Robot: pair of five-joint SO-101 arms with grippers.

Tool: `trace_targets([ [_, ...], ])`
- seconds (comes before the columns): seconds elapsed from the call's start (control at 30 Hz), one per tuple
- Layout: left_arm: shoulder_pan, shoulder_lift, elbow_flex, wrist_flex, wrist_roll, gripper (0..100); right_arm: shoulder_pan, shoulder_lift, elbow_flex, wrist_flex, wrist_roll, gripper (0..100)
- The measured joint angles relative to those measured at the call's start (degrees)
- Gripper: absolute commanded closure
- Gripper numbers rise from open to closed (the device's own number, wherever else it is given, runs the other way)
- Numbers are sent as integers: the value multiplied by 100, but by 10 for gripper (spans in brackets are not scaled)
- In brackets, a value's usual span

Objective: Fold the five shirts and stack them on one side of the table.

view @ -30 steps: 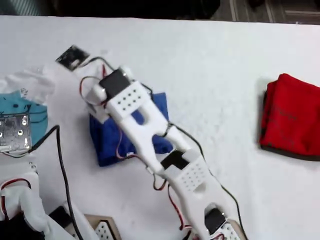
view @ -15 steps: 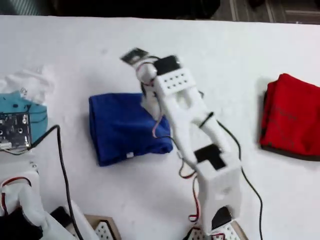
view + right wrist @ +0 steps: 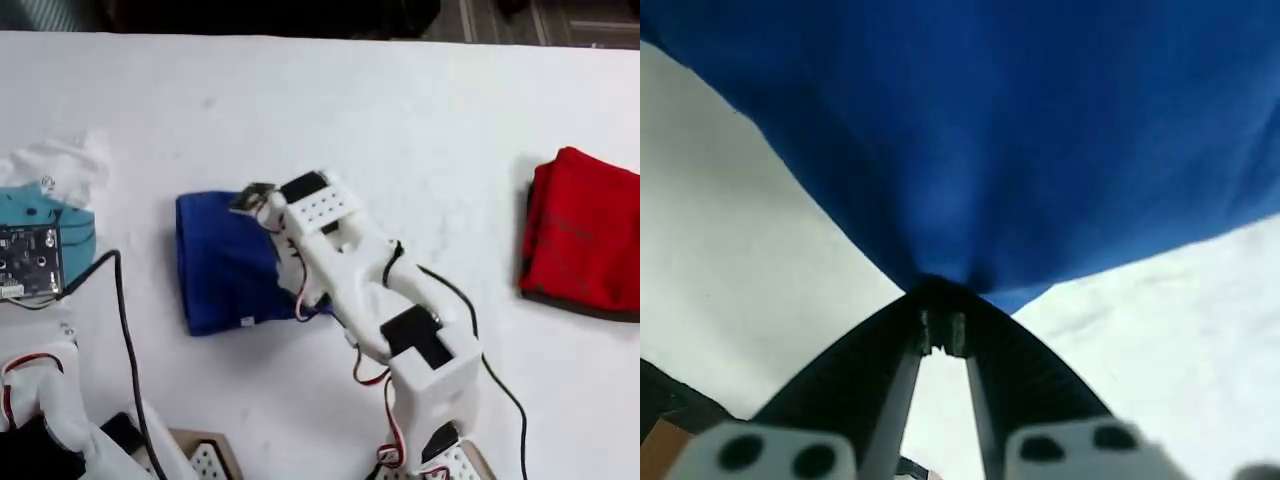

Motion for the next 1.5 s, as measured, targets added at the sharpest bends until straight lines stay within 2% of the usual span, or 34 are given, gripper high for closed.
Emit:
trace_targets([
  [0.17,0,0,0,0,0,975,158,-431,-756,571,0,980],
  [0.27,0,0,0,0,0,975,510,-624,-1354,501,26,980],
  [0.4,0,0,0,0,0,975,844,-501,-1785,-396,26,980],
  [0.6,0,0,53,0,0,975,844,536,-1864,-1978,35,980],
  [0.8,0,0,53,0,0,975,1310,1714,-2004,-2629,62,980],
  [0.97,0,0,53,0,0,975,1442,1829,-2963,-2022,62,980],
  [1.23,0,0,53,0,0,975,668,1820,-4677,545,70,981],
  [1.37,0,0,53,0,0,975,712,1530,-4378,791,-88,981],
  [1.5,0,0,53,0,0,975,826,835,-3270,818,-114,981],
])
